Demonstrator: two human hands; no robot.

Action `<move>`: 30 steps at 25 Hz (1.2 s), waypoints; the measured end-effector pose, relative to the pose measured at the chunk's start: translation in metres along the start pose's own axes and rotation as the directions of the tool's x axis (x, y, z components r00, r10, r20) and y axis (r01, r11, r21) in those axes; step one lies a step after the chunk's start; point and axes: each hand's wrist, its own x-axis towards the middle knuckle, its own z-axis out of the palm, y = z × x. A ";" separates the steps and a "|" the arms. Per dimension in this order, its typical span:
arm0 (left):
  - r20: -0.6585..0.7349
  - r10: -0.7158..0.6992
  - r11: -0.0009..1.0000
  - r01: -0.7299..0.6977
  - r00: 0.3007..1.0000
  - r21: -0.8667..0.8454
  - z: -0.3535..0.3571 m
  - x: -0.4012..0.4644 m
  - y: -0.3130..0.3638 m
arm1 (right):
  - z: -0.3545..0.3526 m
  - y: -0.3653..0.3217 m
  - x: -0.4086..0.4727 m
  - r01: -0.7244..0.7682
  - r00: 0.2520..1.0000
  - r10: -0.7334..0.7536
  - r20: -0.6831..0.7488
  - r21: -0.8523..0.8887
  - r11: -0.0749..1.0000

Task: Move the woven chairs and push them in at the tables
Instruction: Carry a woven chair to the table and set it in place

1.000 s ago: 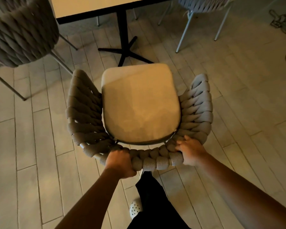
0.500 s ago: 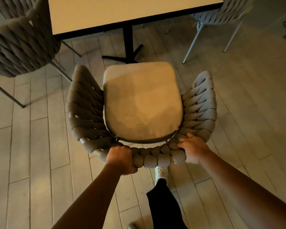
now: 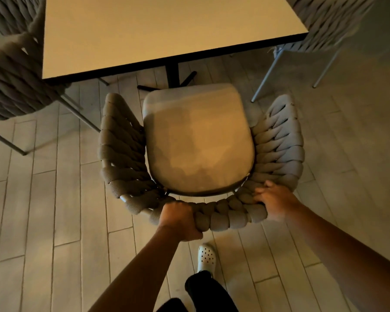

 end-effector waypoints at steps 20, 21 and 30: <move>-0.147 -0.335 0.939 0.316 0.931 -0.135 -0.018 0.038 -0.020 | -0.015 0.082 0.007 0.078 0.997 -0.078 -0.015 -0.046 0.996; -0.126 -0.348 0.934 0.332 0.929 -0.133 -0.017 0.037 -0.020 | -0.013 0.081 0.005 0.083 0.996 -0.084 -0.021 -0.050 0.995; -0.103 -0.397 0.913 0.380 0.912 -0.149 0.028 -0.037 -0.020 | 0.028 0.036 -0.024 0.160 0.987 -0.160 0.025 -0.021 0.987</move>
